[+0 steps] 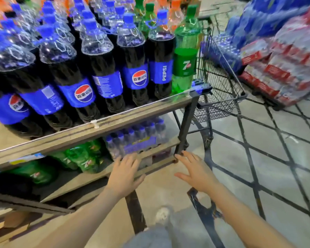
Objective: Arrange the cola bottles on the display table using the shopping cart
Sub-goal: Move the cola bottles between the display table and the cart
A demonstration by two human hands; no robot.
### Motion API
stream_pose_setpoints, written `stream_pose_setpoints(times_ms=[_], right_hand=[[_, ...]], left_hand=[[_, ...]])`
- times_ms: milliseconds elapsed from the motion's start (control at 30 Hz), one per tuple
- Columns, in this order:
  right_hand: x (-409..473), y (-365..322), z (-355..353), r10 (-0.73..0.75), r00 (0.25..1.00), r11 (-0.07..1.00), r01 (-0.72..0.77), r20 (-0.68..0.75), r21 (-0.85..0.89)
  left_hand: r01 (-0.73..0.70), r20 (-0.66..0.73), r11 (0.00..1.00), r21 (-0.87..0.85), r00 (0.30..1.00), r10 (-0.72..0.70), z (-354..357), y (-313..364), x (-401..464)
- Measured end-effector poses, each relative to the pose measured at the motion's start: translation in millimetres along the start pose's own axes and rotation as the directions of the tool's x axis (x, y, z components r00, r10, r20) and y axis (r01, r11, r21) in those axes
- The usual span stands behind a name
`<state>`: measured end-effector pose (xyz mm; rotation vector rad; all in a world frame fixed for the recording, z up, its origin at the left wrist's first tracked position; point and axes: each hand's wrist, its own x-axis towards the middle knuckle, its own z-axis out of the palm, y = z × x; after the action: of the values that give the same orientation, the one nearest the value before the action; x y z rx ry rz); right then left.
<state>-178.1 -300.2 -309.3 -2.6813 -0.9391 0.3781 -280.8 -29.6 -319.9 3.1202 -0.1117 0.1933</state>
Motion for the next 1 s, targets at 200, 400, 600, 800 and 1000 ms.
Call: stream_pose_setpoints(times_ms=[200,400,600,800,1000], right_hand=[[38,61,-36,0.029,0.999,0.999,-0.028,-0.035,0.039],[74,137,-87,0.025,0.997,0.999,-0.023,-0.067,0.038],[103,214,-128,0.072,0.994,0.997,-0.072,-0.078,0.001],[130,285,-147,0.113,0.99,0.994,-0.113,-0.083,-0.003],[167,359,-178,0.091,0.989,0.996,-0.093,-0.115,-0.014]], left_hand=[[-0.012,-0.019,0.999,-0.04,1.0,0.012,7,38,88],[-0.054,-0.015,0.992,-0.114,0.998,0.053,22,84,197],[-0.101,-0.024,0.979,-0.178,0.995,0.099,32,117,289],[-0.122,0.009,0.973,-0.197,0.992,0.126,41,144,346],[-0.112,0.04,0.984,-0.137,0.992,0.118,48,182,412]])
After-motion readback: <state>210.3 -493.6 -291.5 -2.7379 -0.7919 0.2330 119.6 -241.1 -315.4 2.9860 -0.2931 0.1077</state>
